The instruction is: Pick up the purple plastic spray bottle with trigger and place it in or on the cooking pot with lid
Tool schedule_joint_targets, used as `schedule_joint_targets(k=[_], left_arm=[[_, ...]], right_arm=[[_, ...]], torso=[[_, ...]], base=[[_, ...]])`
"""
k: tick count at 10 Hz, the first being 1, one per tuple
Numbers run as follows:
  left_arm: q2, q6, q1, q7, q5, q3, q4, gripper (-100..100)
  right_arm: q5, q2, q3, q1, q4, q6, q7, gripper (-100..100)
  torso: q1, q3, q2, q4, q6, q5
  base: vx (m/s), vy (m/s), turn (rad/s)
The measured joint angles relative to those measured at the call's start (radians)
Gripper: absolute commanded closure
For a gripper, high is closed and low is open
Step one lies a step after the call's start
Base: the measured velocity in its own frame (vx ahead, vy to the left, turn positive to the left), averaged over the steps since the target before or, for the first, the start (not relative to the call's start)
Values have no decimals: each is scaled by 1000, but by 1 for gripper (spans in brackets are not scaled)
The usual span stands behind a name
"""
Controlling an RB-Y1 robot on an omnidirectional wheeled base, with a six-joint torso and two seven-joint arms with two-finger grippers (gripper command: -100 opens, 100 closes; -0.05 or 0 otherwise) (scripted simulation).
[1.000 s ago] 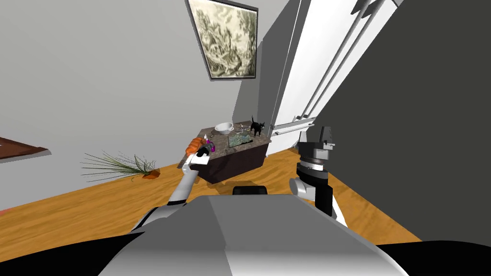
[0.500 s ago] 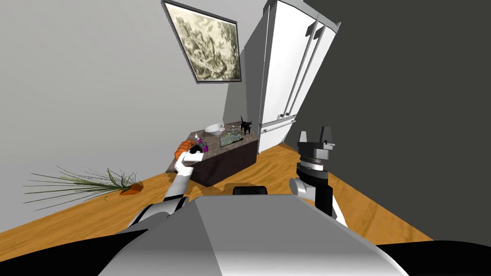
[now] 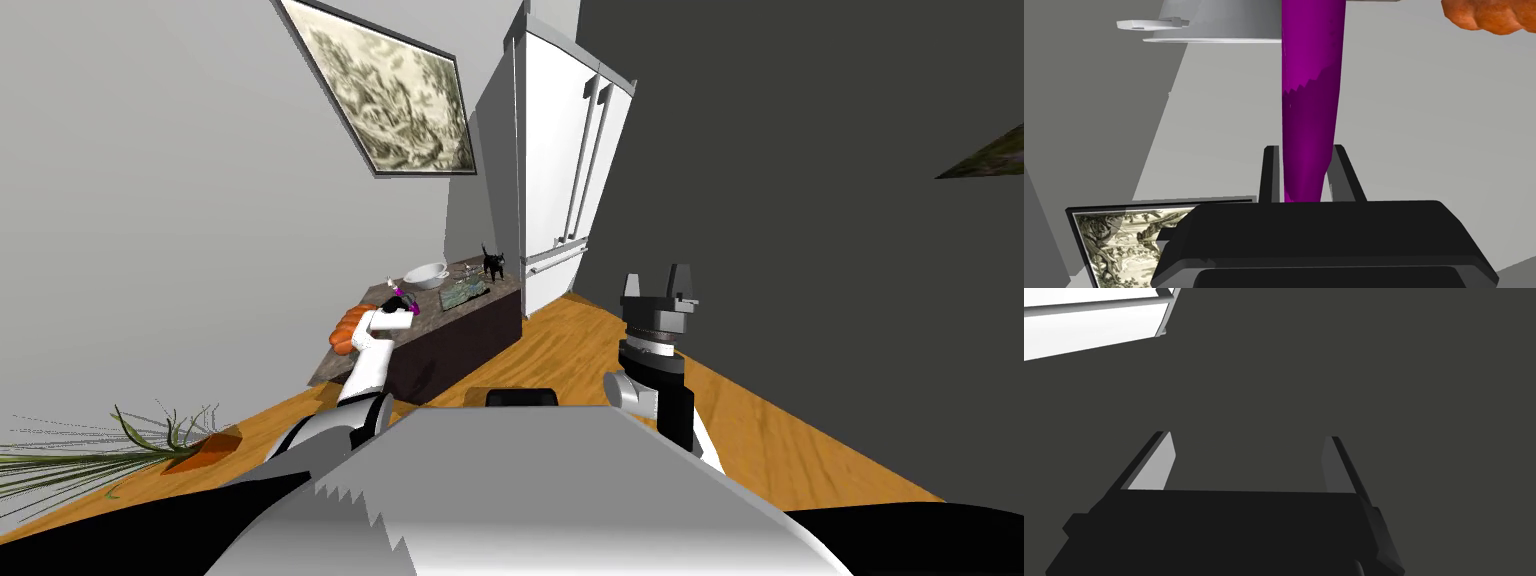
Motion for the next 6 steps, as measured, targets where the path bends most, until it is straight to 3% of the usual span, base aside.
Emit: schedule_joint_targets(k=[2, 6], left_arm=[[13, 6, -28, 3, -14, 28, 43, 100], [55, 31, -88, 3, -41, 102, 118, 100]], right_arm=[[0, 0, 0, 0, 0, 0, 0, 0], [0, 0, 0, 0, 0, 0, 0, 0]], torso=[[2, -1, -2, -1, 1, 1], [4, -1, -3, 0, 1, 1]], base=[[-11, 14, -321], [0, 35, -205]])
